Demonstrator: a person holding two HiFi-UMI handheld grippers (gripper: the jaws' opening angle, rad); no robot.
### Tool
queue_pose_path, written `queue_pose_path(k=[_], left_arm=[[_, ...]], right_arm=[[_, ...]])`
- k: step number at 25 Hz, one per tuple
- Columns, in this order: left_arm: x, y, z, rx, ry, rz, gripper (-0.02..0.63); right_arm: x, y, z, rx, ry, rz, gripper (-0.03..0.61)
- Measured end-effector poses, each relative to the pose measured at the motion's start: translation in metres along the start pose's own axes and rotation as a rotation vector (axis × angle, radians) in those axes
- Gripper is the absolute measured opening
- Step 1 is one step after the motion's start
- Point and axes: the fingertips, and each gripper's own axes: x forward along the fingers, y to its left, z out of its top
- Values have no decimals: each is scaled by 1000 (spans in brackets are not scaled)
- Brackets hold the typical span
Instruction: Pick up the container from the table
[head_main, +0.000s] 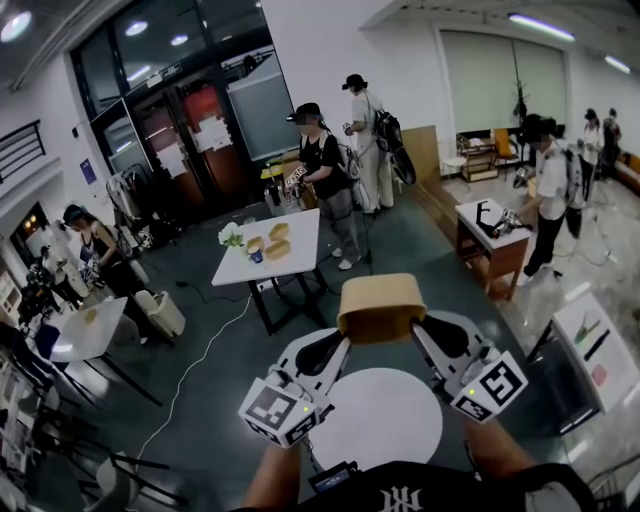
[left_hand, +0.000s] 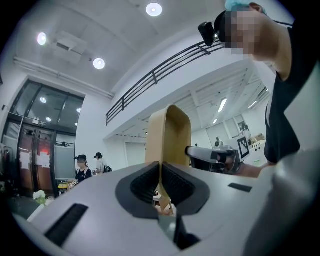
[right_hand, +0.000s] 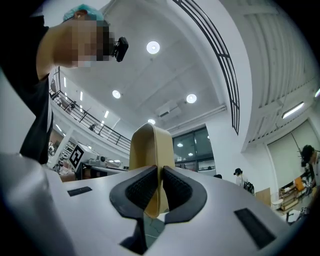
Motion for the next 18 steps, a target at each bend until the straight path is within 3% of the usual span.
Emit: queue_pose_path(k=[11, 18], left_arm=[[3, -8, 7, 43, 12, -20, 19], [7, -13, 7, 36, -22, -49, 18]], right_arm=[[-12, 1, 12, -18, -24, 22, 60], [-19, 0, 11, -17, -26, 22, 60]])
